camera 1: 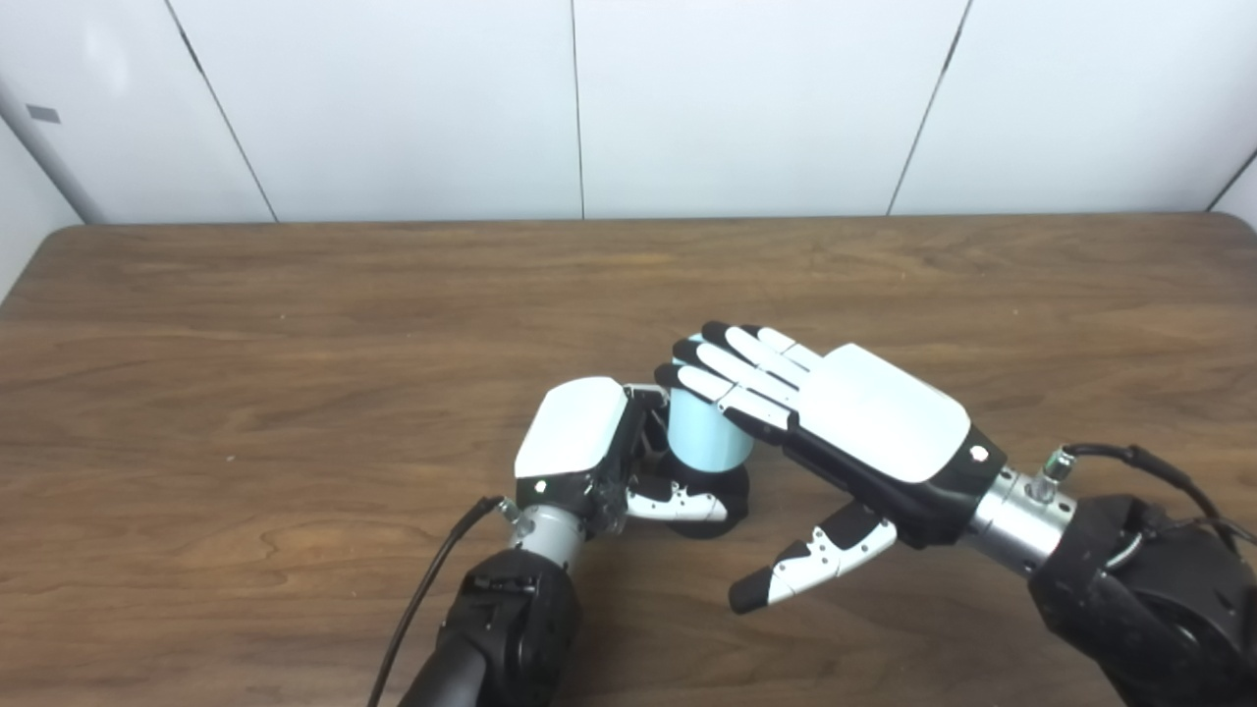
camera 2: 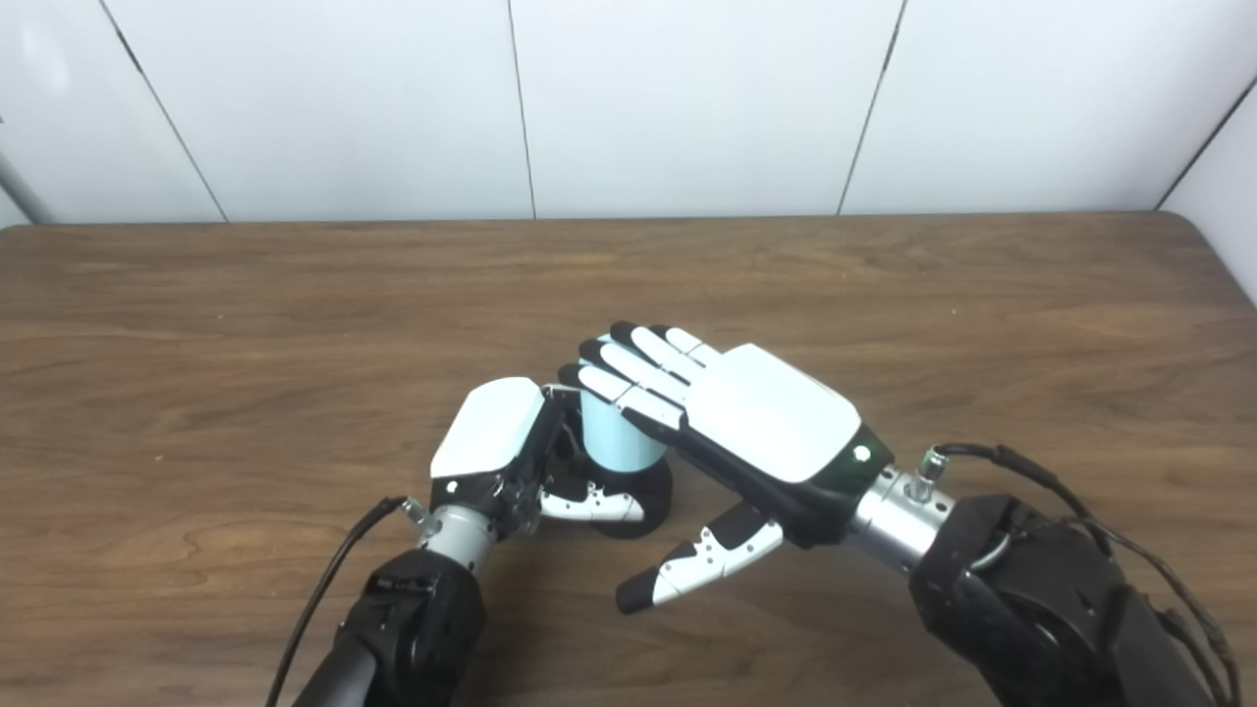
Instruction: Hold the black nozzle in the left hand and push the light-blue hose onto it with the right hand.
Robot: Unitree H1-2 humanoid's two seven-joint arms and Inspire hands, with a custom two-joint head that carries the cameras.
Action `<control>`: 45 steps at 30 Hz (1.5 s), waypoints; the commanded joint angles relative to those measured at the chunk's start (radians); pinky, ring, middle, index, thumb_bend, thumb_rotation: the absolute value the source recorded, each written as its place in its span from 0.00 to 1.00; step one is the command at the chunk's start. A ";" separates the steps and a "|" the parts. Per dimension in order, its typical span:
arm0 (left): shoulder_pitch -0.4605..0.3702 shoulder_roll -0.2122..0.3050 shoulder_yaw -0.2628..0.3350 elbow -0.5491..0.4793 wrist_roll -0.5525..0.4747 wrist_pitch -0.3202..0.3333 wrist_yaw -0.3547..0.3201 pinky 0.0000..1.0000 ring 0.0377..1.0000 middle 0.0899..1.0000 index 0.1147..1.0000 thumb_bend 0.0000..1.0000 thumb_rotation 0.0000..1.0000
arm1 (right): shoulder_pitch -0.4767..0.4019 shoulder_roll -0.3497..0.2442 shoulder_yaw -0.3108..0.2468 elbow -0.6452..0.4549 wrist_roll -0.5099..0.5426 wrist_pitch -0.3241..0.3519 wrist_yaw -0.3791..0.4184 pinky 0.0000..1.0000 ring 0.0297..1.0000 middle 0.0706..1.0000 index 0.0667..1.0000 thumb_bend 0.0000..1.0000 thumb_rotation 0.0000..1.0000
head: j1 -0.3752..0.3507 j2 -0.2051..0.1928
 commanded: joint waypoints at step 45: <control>0.041 0.007 -0.022 0.038 0.013 0.041 -0.159 0.46 0.46 0.48 0.40 0.50 0.00 | -0.130 -0.019 -0.189 -0.110 0.132 0.113 0.198 1.00 1.00 1.00 0.97 0.65 0.95 | 0.003 -0.003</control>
